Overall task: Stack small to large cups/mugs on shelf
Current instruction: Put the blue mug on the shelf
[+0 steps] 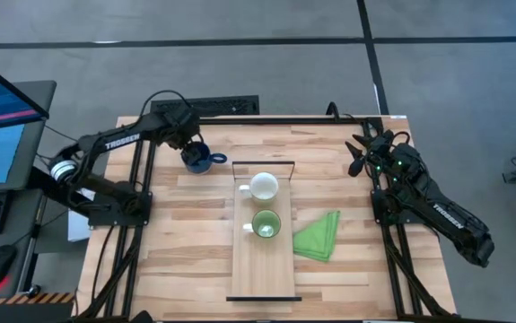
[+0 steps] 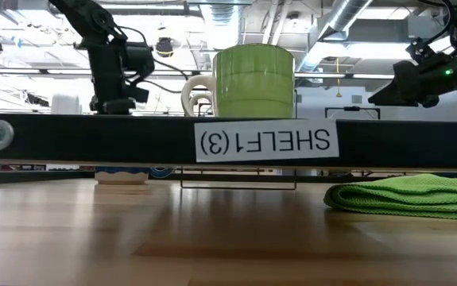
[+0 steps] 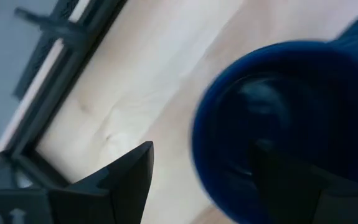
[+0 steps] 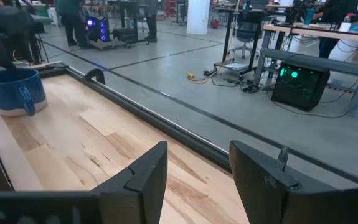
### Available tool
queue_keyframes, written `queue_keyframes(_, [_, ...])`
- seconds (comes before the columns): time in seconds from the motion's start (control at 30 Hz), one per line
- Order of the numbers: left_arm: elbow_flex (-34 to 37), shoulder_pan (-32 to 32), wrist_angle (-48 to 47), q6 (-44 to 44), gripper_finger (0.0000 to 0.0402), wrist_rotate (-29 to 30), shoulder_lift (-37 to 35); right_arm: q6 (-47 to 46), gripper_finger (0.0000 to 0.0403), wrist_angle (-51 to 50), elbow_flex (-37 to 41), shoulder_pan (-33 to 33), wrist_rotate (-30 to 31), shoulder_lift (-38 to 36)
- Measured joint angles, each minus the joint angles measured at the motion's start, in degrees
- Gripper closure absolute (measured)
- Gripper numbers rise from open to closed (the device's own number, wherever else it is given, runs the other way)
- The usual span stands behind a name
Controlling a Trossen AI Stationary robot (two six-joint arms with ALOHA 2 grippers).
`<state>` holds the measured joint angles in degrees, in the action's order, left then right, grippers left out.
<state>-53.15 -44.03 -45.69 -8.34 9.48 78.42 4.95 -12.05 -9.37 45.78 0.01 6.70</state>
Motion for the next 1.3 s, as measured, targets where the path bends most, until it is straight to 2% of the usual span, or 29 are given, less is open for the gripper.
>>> queue_keyframes(0.1, [0.00, -0.35, 0.70, -0.03, 0.0152, 3.38, 2.07, 0.00, 0.0208, -0.04, 0.00, -0.02, 0.00, -0.02])
queue_keyframes(0.3, [-0.01, -1.07, 0.57, -0.33, 0.0152, -1.32, 4.88, 0.04, 0.0208, -0.64, 0.00, 0.00, 0.00, 0.00])
queue_keyframes(0.53, [-0.02, -1.07, 0.39, -0.48, 0.0162, -0.58, 6.11, 0.04, 0.0208, -0.92, 0.00, 0.00, 0.00, 0.00])
queue_keyframes(0.7, [-0.02, -1.07, 0.13, -0.46, 0.0211, -0.43, 6.07, 0.07, 0.0208, -0.90, 0.00, 0.00, 0.00, 0.00])
queue_keyframes(1.13, [-0.18, -1.10, 0.65, 3.09, 0.0380, -1.95, 6.02, 0.15, 0.0208, -1.63, 0.00, 0.00, 0.00, 0.00])
queue_keyframes(1.3, [-0.17, -1.11, 0.31, 3.52, 0.0382, -2.78, 5.89, 0.17, 0.0207, -3.44, -0.02, 0.00, 0.01, 0.00])
